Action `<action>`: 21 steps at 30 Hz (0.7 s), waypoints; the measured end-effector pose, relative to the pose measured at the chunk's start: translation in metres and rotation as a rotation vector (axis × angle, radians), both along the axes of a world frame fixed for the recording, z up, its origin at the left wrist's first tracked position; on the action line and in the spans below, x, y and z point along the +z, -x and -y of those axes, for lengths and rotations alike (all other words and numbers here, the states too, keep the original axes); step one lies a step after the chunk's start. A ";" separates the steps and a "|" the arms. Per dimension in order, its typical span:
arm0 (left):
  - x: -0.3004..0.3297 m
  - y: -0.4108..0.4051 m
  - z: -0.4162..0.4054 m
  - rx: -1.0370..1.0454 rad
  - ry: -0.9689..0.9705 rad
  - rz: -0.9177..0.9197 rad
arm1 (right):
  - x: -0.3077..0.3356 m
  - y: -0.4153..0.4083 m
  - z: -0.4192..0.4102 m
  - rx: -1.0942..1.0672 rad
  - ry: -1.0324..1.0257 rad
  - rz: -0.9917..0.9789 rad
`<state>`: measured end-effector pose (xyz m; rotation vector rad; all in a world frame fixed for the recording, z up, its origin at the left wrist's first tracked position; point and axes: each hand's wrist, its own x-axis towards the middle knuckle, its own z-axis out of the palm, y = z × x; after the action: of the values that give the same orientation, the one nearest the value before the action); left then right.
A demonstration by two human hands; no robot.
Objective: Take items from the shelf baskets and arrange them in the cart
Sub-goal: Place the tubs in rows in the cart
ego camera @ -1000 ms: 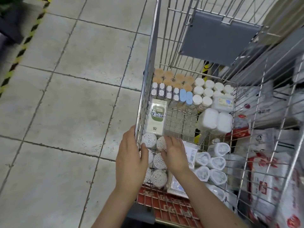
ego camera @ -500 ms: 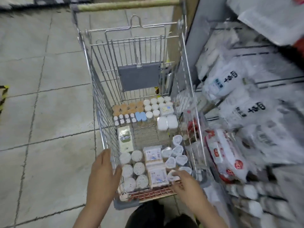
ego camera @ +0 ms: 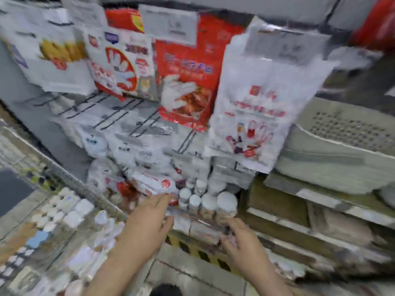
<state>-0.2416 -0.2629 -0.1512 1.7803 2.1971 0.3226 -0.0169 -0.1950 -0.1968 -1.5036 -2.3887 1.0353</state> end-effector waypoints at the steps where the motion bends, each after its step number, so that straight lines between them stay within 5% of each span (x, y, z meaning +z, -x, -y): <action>1: 0.002 -0.029 -0.010 -0.077 0.004 0.021 | 0.005 -0.033 0.005 -0.063 -0.005 -0.010; 11: -0.003 -0.333 -0.047 -0.691 0.177 0.335 | 0.023 -0.331 0.109 -0.715 -0.005 -0.050; 21: 0.044 -0.495 -0.064 -0.975 0.230 0.463 | 0.039 -0.460 0.160 -1.104 -0.103 -0.143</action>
<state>0.2537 -0.1993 -0.1075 2.1121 0.8644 0.2013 0.4429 -0.3548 -0.1575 -2.1384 -1.1141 0.6607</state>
